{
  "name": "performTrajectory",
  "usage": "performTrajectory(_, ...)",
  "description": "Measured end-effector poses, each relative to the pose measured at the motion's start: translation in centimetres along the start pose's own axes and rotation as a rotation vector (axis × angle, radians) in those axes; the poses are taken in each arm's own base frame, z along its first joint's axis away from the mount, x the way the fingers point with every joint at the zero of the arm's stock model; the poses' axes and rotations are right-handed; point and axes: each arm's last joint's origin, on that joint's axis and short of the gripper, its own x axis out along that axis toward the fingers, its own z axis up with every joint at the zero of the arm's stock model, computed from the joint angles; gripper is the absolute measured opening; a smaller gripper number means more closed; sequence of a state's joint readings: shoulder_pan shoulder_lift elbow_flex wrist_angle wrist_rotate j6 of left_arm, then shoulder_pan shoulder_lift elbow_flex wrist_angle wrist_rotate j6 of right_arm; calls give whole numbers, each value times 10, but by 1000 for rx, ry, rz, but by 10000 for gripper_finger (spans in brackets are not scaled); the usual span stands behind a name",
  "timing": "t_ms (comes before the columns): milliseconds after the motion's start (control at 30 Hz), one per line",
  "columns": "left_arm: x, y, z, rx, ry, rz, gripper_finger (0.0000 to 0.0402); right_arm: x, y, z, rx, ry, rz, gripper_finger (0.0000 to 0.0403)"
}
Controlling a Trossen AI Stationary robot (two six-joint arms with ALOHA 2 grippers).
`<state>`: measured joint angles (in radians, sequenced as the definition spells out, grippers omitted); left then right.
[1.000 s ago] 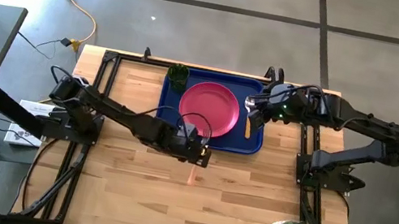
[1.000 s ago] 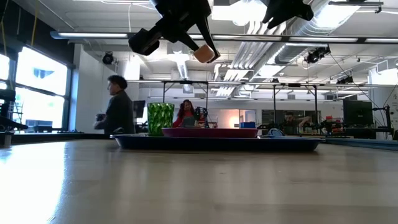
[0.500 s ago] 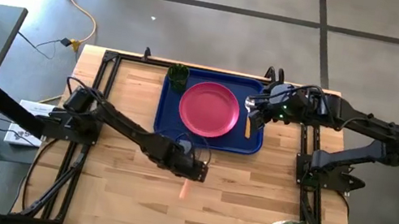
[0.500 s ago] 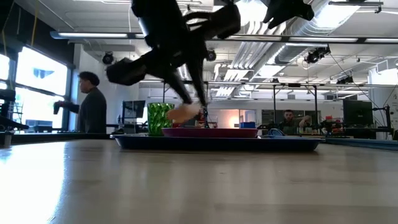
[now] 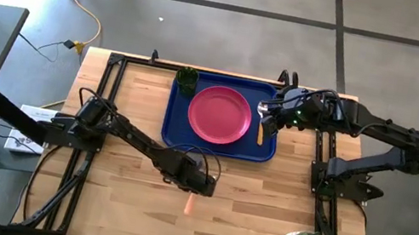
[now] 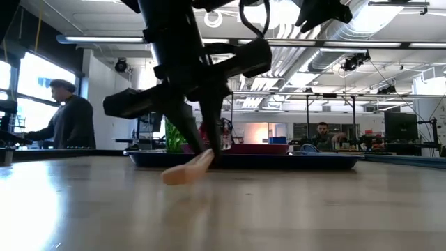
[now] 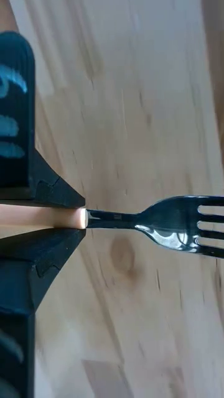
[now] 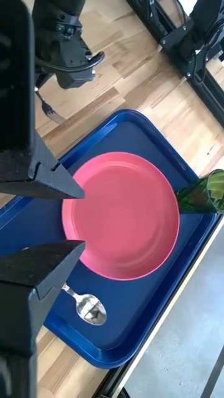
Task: Pick and place plate/cup/fork/spoon on tray
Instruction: Put the orange fork on the blue tray
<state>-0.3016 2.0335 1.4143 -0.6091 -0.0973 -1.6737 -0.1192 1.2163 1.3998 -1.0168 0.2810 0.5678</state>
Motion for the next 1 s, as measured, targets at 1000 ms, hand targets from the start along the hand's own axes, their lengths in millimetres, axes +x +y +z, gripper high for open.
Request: performTrajectory(1000,11,7,-1,-13,48,80,49,0,-1,-1,4,10,-7,110)
